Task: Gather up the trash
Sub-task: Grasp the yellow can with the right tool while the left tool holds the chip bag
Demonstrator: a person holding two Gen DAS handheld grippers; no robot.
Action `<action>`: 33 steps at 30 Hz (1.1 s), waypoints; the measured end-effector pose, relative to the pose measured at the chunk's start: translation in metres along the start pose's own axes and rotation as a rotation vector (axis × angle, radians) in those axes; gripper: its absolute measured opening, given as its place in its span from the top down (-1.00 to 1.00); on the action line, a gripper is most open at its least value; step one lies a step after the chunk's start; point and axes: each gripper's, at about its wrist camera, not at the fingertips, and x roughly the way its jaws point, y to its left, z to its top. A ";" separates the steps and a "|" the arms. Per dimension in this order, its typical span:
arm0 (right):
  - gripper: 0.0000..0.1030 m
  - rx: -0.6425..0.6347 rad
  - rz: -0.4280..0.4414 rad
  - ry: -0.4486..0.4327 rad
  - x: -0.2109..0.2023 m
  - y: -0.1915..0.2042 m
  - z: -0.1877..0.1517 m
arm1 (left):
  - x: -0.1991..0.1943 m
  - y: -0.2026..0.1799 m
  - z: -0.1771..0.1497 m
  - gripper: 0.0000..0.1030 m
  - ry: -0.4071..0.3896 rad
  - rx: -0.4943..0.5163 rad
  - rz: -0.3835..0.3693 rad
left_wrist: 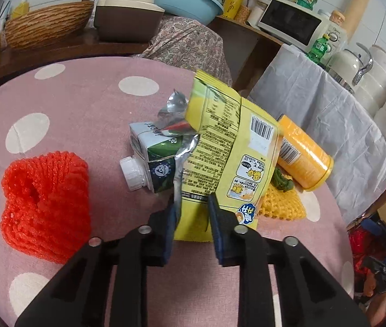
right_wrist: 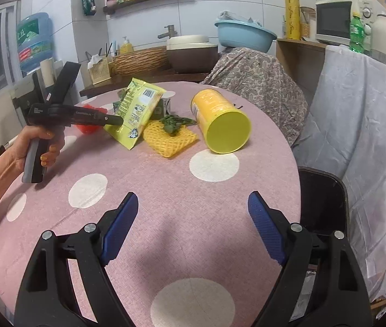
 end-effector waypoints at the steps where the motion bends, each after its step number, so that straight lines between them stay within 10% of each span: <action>1: -0.60 -0.009 0.007 0.004 0.001 0.001 0.000 | -0.002 0.002 -0.001 0.66 -0.004 -0.014 -0.019; 14: -0.60 0.023 0.067 0.007 0.023 -0.005 0.021 | -0.034 -0.015 -0.012 0.96 -0.085 -0.043 -0.076; 33: -0.59 -0.111 -0.113 0.163 0.126 -0.024 0.119 | -0.083 -0.070 -0.025 0.96 -0.190 0.125 0.095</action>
